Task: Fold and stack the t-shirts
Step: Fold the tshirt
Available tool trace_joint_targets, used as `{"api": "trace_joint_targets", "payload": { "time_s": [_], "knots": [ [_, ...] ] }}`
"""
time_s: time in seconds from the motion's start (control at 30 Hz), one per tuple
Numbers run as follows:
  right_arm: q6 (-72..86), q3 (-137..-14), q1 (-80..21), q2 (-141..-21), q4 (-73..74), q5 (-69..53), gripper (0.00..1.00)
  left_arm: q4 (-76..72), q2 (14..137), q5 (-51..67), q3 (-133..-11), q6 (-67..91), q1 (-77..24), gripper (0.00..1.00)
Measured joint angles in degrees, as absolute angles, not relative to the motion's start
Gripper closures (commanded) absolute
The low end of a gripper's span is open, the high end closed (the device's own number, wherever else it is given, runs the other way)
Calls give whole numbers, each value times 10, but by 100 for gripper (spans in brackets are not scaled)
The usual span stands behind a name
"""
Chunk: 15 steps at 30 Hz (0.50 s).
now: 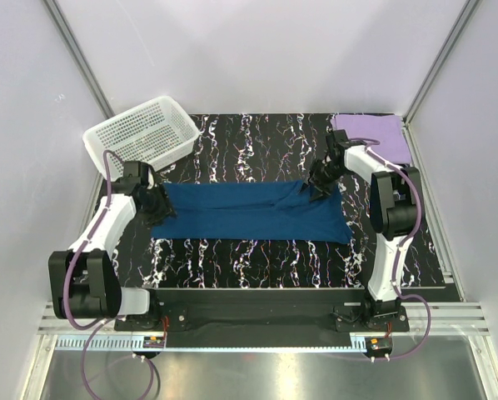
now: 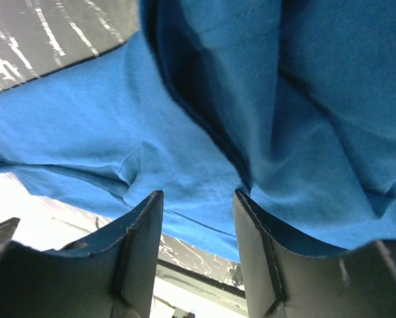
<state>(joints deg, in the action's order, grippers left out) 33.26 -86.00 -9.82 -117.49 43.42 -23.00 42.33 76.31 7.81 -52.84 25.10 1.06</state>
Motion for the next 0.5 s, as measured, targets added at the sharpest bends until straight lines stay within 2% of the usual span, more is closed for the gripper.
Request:
{"api": "trace_joint_targets", "payload": {
  "time_s": [0.13,0.23,0.27,0.33,0.37,0.4,0.5],
  "knots": [
    [330,-859,-99,-1187,435,-228,44,424,772,77,-529,248,11,49],
    [325,-859,-99,-1187,444,-214,37,432,774,70,-535,243,11,47],
    [323,-859,-99,-1185,449,-204,29,435,773,66,-539,241,10,45],
    [318,-860,-100,-1180,469,-182,21,437,773,51,-549,236,5,39],
    [317,-860,-100,-1176,479,-173,14,440,773,37,-556,235,-1,37],
    [320,-861,-100,-1171,491,-161,12,444,774,22,-564,234,-12,30],
    [340,-865,-105,-1151,519,-135,7,449,794,-19,-607,225,-73,24]
  ]
}}
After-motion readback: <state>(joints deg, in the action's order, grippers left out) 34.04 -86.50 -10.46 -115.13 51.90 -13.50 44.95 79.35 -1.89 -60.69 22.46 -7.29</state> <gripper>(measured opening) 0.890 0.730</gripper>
